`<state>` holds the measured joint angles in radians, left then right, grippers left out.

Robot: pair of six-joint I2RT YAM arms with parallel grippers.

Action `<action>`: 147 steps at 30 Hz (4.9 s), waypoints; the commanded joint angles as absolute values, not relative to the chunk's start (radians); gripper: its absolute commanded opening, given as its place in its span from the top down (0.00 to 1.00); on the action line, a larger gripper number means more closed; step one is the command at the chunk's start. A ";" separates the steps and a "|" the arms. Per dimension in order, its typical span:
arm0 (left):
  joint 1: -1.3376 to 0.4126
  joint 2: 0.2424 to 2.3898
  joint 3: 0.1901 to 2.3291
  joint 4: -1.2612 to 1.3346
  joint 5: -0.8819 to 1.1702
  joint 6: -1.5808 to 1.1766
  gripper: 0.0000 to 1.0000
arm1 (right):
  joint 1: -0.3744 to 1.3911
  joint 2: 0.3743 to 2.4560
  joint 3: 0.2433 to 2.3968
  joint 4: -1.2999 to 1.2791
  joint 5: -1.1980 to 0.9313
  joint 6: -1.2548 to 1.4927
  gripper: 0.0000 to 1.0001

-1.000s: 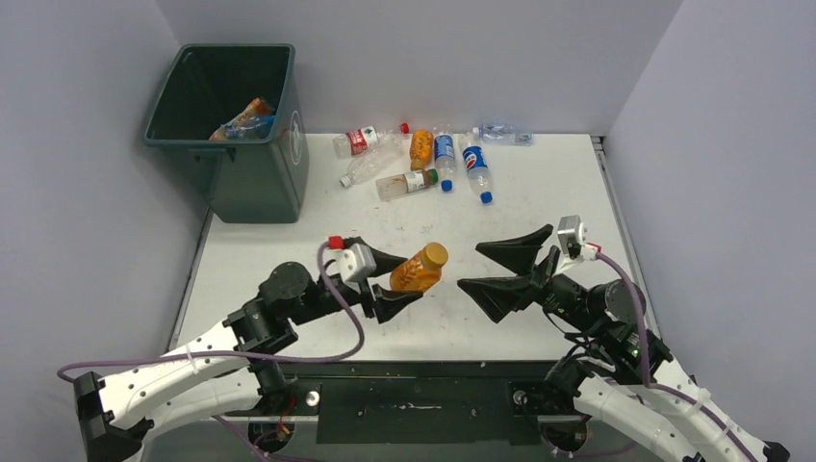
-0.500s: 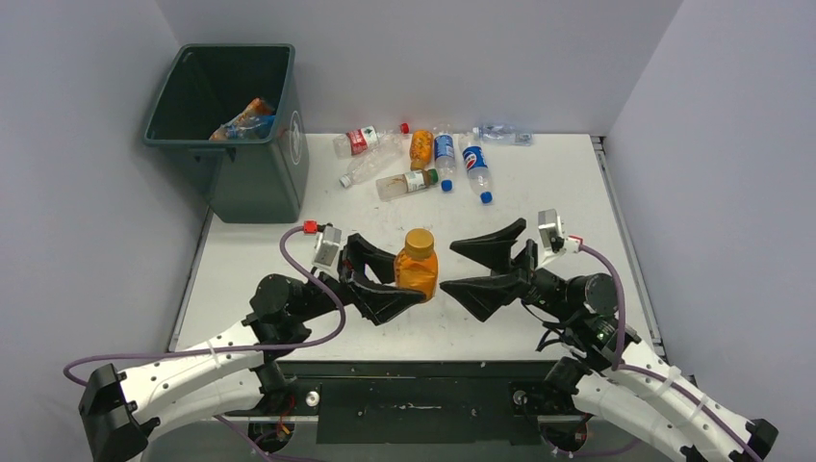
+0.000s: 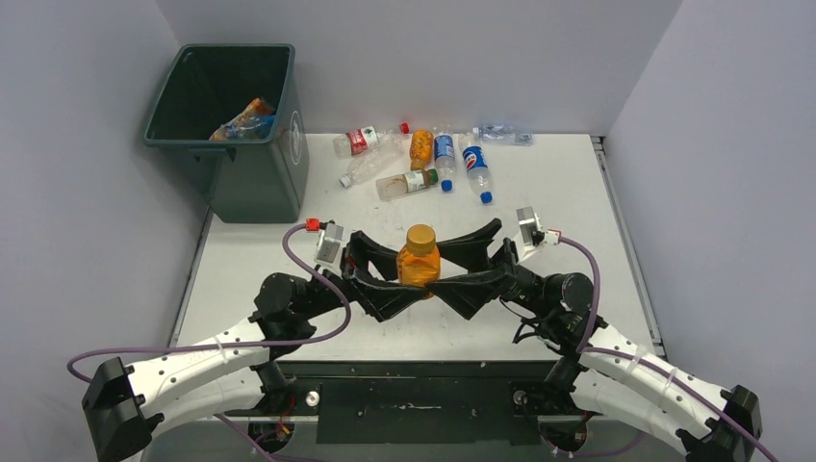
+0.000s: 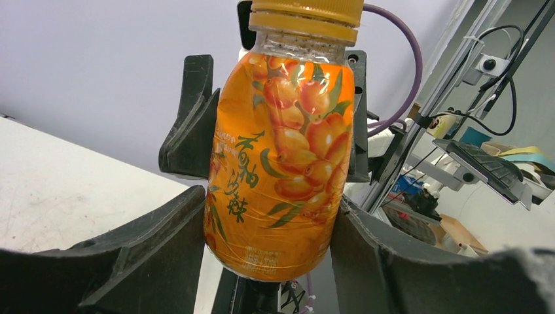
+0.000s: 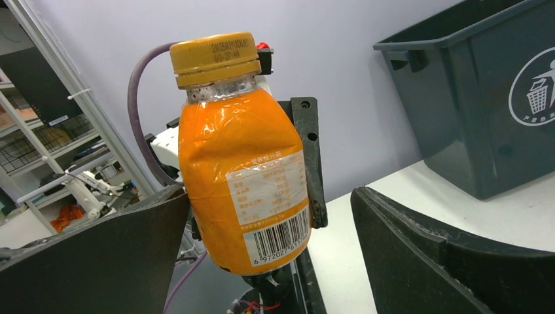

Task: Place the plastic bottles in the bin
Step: Pick up the plastic bottle at the center of the board, then place the plastic bottle in the trash bin.

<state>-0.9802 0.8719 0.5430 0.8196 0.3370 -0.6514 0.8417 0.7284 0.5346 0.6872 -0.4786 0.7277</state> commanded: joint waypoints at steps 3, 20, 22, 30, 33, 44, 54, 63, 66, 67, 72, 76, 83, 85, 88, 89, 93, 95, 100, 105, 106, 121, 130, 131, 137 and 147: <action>-0.989 0.875 0.563 0.866 0.331 -0.640 0.86 | 0.887 0.756 0.557 0.772 -0.435 0.695 0.05; -1.019 0.865 0.580 0.755 0.284 -0.542 0.84 | 0.944 0.822 0.599 0.750 -0.389 0.657 0.24; -1.021 0.864 0.580 0.756 0.284 -0.541 0.85 | 0.946 0.831 0.605 0.749 -0.390 0.656 0.26; -1.024 0.850 0.581 0.741 0.273 -0.535 0.69 | 0.966 0.837 0.605 0.729 -0.379 0.633 0.67; -1.023 0.811 0.560 0.715 0.216 -0.525 0.11 | 0.967 0.794 0.609 0.661 -0.363 0.592 0.75; -1.016 0.521 0.575 0.519 -0.079 -0.378 0.04 | 0.966 0.643 0.700 0.138 -0.270 0.349 0.95; -1.017 0.871 0.937 0.237 0.206 -0.438 0.04 | 0.972 0.703 0.684 0.171 -0.337 0.364 0.95; -1.017 0.935 0.929 0.235 0.214 -0.468 0.17 | 0.978 0.723 0.679 0.211 -0.348 0.379 0.95; -1.017 0.936 0.928 0.234 0.216 -0.464 0.36 | 0.978 0.720 0.674 0.217 -0.344 0.378 0.95; -1.017 0.937 0.925 0.235 0.216 -0.465 0.44 | 0.978 0.722 0.671 0.219 -0.342 0.379 0.95; -1.018 0.937 0.913 0.272 0.227 -0.466 0.82 | 0.980 0.721 0.667 0.218 -0.340 0.380 0.95; -1.016 0.937 0.936 0.241 0.190 -0.431 1.00 | 0.980 0.706 0.677 0.190 -0.332 0.382 0.21; -0.777 0.902 1.139 0.074 0.040 -0.292 1.00 | 0.979 0.603 0.708 0.047 -0.263 0.341 0.10; -0.614 0.927 1.229 0.066 0.077 -0.322 1.00 | 0.979 0.568 0.698 0.011 -0.221 0.331 0.10; -0.438 1.002 1.345 0.090 0.062 -0.368 1.00 | 0.979 0.522 0.657 0.003 -0.125 0.333 0.10; -0.412 1.027 1.380 0.106 0.019 -0.347 1.00 | 0.979 0.511 0.638 0.006 -0.091 0.337 0.10; -0.329 1.116 1.379 0.316 -0.180 -0.335 1.00 | 0.980 0.443 0.545 0.074 0.040 0.364 0.10; -0.279 1.171 1.387 0.426 -0.230 -0.347 1.00 | 0.979 0.426 0.514 0.095 0.078 0.366 0.10; -0.182 1.343 1.504 0.527 -0.355 -0.273 1.00 | 0.979 0.442 0.505 0.061 0.145 0.345 0.10; -0.061 1.544 1.666 0.504 -0.387 -0.286 1.00 | 0.979 0.360 0.426 0.083 0.268 0.372 0.09; -0.041 1.587 1.701 0.484 -0.381 -0.306 1.00 | 0.978 0.347 0.415 0.088 0.293 0.380 0.10; -0.045 1.765 1.856 0.576 -0.411 -0.256 0.04 | 0.976 0.379 0.426 0.029 0.355 0.404 0.10; -0.256 1.423 1.540 0.522 -0.309 -0.296 0.04 | 0.975 0.558 0.446 0.068 0.596 0.550 0.10; -0.288 1.380 1.499 0.470 -0.302 -0.307 0.04 | 0.973 0.600 0.455 0.083 0.637 0.551 0.10; -0.397 1.151 1.303 0.167 -0.198 -0.425 0.04 | 0.889 0.861 0.556 0.231 0.672 0.518 0.10; -0.393 0.791 0.852 0.119 0.072 -0.370 0.04 | 0.450 1.279 0.617 0.556 0.390 0.637 0.10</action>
<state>-0.3927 0.9051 0.9871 0.1173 -0.0570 -0.3820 0.5583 1.1591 0.5533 0.3729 0.4995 0.5800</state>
